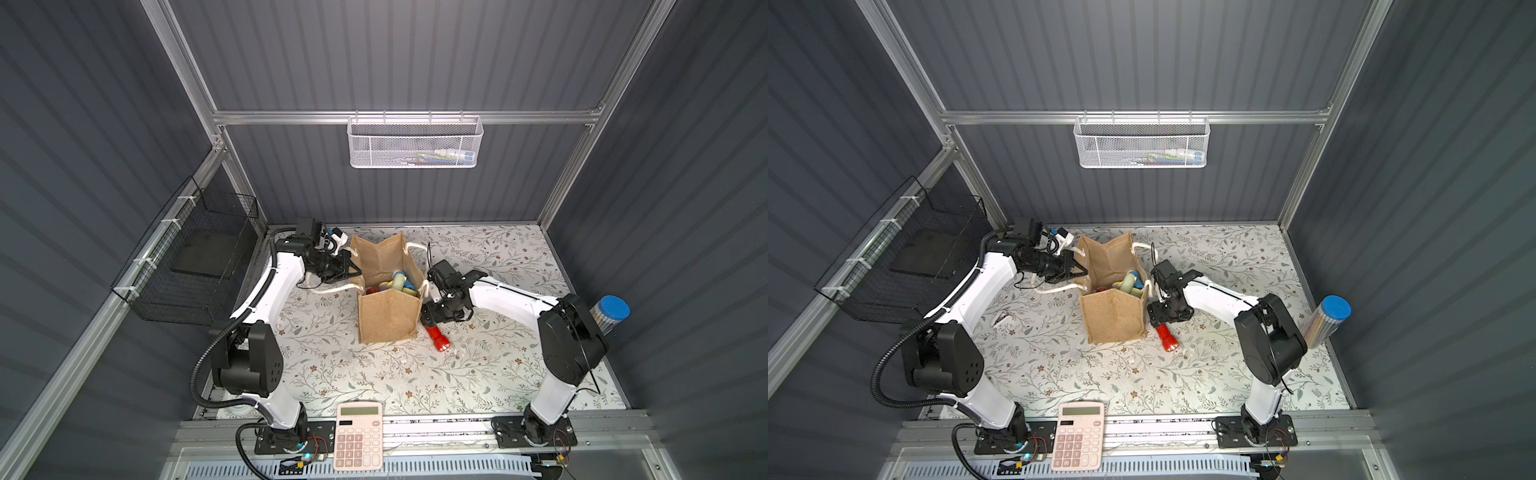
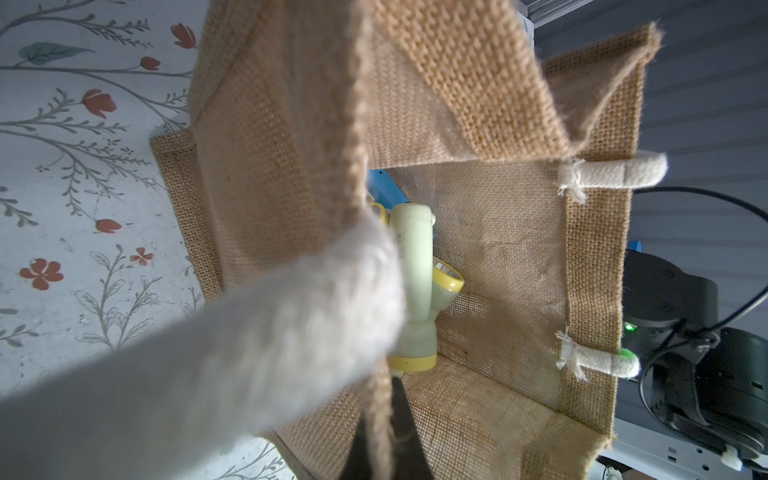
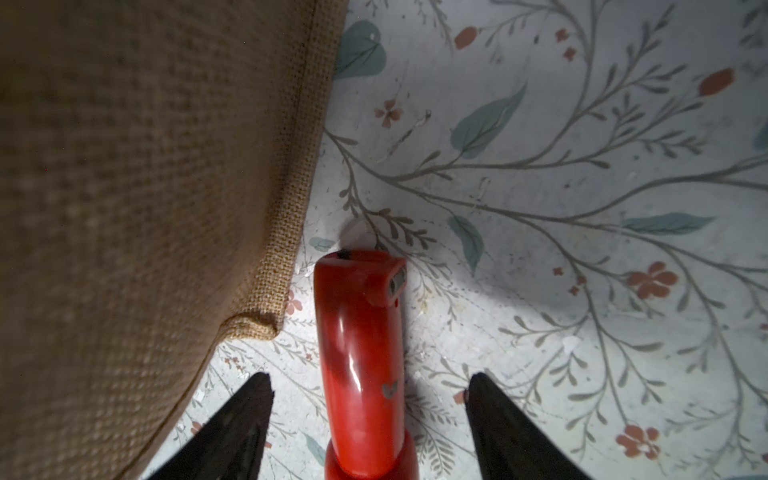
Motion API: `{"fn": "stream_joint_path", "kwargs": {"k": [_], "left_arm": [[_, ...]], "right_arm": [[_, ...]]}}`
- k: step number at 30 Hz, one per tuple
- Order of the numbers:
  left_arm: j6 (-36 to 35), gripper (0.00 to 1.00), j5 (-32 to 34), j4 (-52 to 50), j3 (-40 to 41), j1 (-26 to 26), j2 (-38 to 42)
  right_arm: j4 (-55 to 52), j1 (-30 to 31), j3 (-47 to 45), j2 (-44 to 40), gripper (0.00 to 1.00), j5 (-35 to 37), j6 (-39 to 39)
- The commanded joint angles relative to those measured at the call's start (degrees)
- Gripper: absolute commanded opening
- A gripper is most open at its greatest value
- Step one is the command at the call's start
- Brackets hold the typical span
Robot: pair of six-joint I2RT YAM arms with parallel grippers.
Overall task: Put the flashlights into the tote bags
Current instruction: Pick up the flashlight from the center of the board.
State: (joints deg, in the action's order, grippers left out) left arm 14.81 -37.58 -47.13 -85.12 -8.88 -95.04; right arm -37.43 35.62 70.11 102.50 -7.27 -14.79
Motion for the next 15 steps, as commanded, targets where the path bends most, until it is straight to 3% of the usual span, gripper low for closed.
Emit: {"fn": "stream_joint_path", "kwargs": {"k": [1,15], "left_arm": [[-0.75,0.0,-0.92,-0.85,-1.38,0.45,-0.58],[-0.65,0.0,-1.11,-0.77,-1.27,0.45,-0.96]], "right_arm": [[-1.79,1.1,1.84,1.73,0.76,1.84,0.86],[-1.14,3.14,2.6,6.29,0.7,7.73,-1.51]]}}
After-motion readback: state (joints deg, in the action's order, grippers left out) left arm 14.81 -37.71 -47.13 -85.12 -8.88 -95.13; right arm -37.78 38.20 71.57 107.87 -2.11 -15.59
